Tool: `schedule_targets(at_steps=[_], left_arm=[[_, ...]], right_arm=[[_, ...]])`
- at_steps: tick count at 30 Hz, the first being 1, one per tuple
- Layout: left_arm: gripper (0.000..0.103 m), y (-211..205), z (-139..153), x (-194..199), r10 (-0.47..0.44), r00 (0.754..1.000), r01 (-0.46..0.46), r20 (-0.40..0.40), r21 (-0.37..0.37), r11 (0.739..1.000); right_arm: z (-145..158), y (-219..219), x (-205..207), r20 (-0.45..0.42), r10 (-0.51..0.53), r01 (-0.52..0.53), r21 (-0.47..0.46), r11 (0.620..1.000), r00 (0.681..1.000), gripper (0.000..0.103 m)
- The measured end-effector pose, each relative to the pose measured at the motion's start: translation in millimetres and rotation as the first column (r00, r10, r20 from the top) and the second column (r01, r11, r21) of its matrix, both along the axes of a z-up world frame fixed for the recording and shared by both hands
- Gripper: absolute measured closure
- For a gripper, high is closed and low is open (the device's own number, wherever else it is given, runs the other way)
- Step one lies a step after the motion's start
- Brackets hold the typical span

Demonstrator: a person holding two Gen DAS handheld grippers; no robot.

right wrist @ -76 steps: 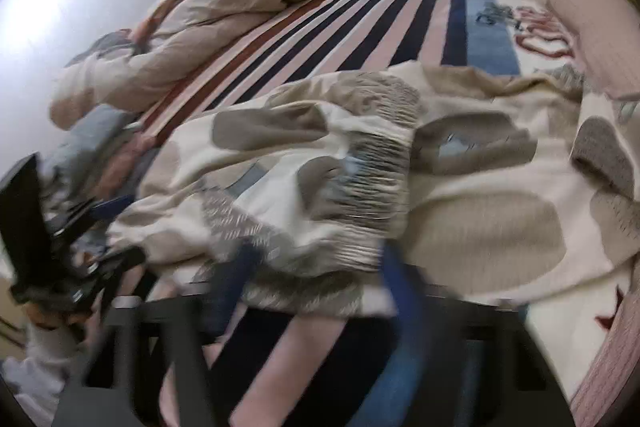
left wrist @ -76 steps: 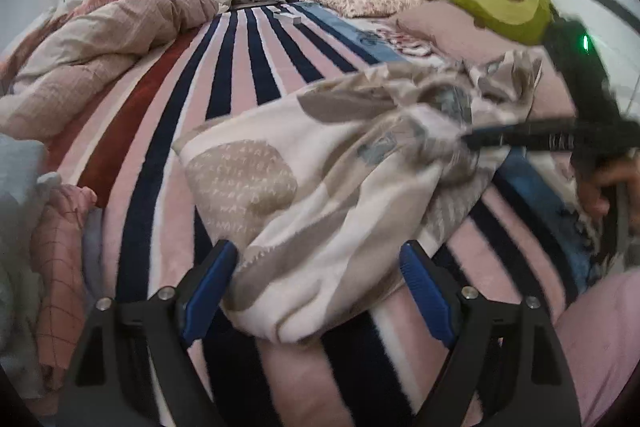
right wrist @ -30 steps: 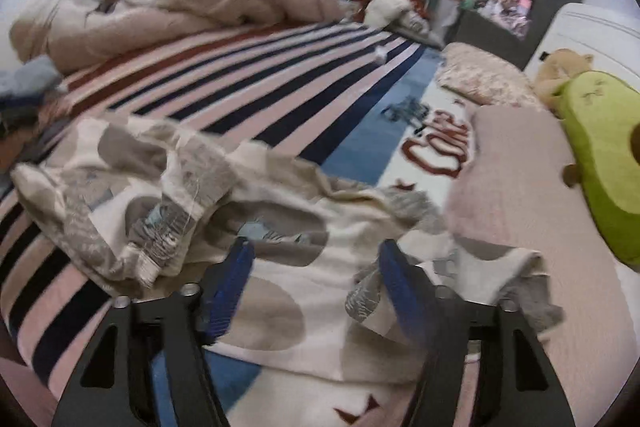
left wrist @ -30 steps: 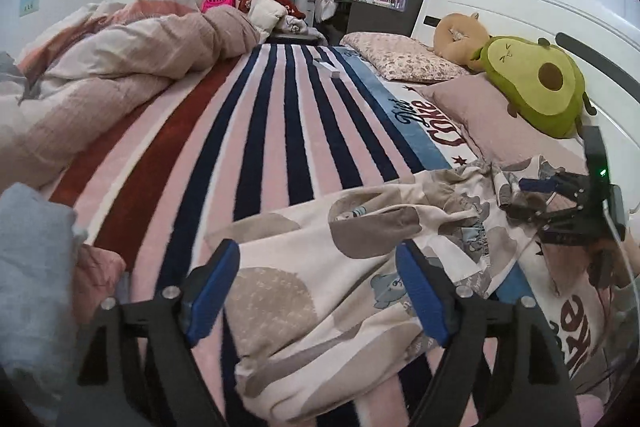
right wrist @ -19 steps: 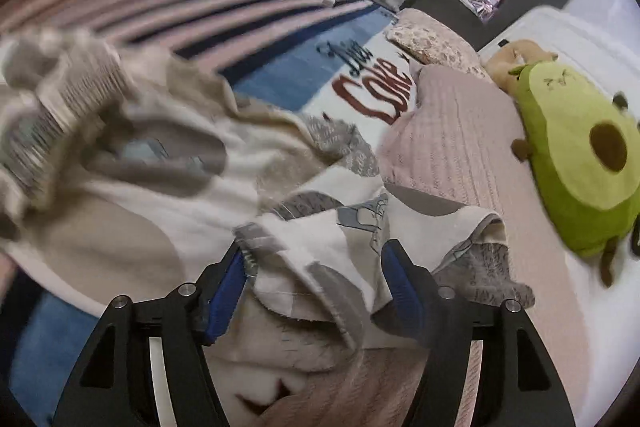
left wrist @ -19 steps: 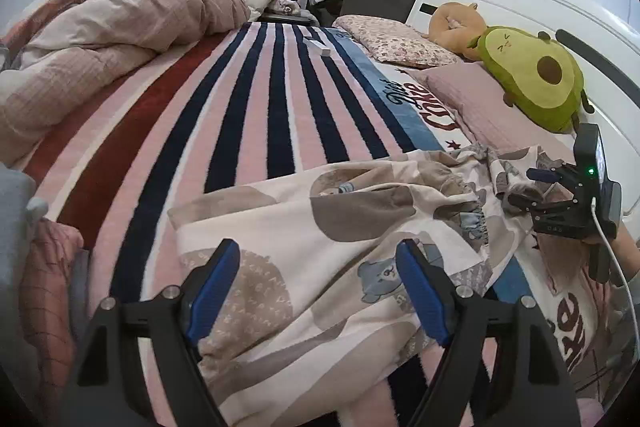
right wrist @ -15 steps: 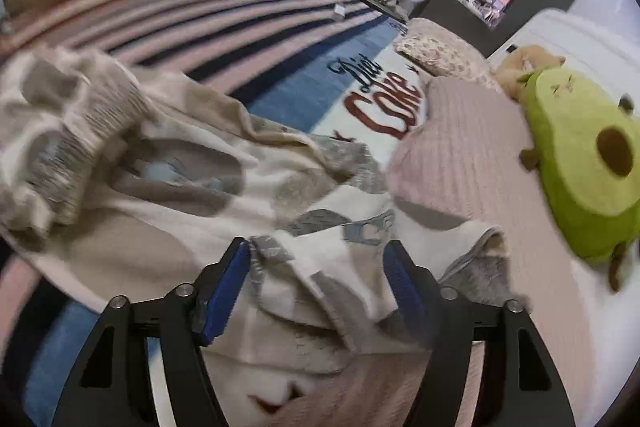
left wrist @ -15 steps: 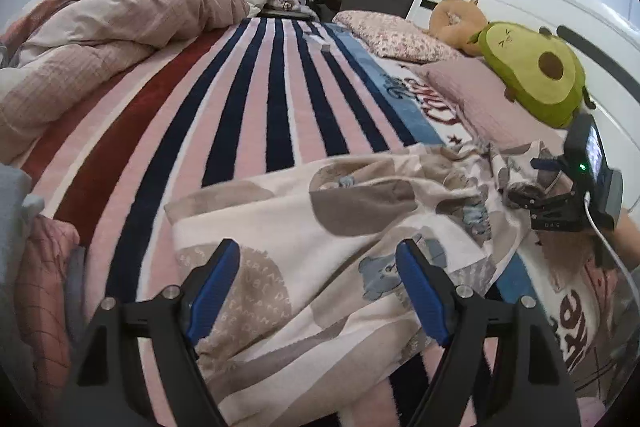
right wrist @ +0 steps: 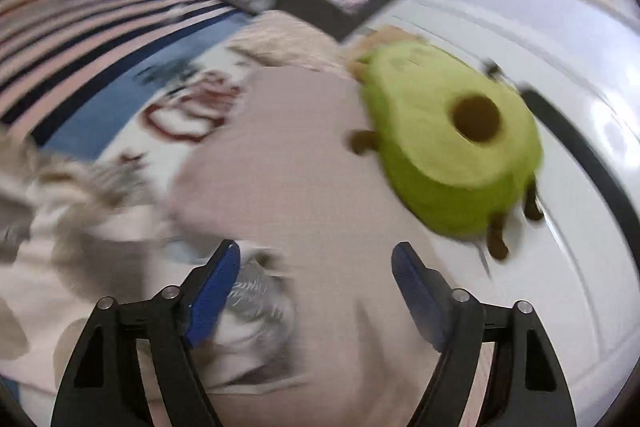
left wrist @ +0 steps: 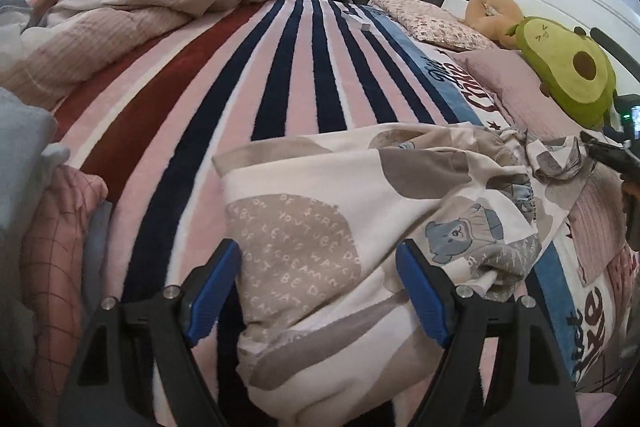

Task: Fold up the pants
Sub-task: 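Grasp the pant leg cuff with the right tool and lift it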

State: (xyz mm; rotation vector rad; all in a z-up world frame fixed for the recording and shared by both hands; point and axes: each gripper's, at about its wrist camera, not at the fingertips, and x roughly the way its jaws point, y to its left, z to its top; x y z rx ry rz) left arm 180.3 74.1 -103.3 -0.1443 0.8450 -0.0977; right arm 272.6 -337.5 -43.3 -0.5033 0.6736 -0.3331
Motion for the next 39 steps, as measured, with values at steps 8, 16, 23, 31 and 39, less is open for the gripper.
schedule_targets(at_steps=[8,16,23,31,39], left_arm=[[0.026,-11.0,4.3,-0.7,-0.034,0.999,0.034,0.011,-0.013,0.999],[0.026,-11.7,-1.1,1.9,-0.028,1.0,0.028,-0.004,0.001,1.0],[0.025,4.2,-3.1,-0.6,0.009,1.0,-0.009,-0.024,-0.017,1.0],[0.022,10.9,1.5,-16.5,-0.011,1.0,0.008,-0.028,-0.083,0.997],[0.022,-5.5,28.6,-42.1,-0.068,0.997,0.069,0.024,-0.077,0.995]], right_arm=[[-16.2,17.9,-28.5,-0.22,0.215,-0.168,0.216,0.962,0.952,0.022],[-45.3,23.9,-4.3,-0.222,0.193,-0.166,0.135,0.977,0.956,0.072],[-13.1,29.2,-28.1,-0.08,0.26,-0.231,0.263,0.937,0.962,0.098],[34.4,6.7,-95.0,0.07,0.219,-0.23,0.352,0.907,0.973,0.099],[48.3,-30.0,-178.8,0.07,0.116,-0.134,0.424,0.896,0.991,0.099]])
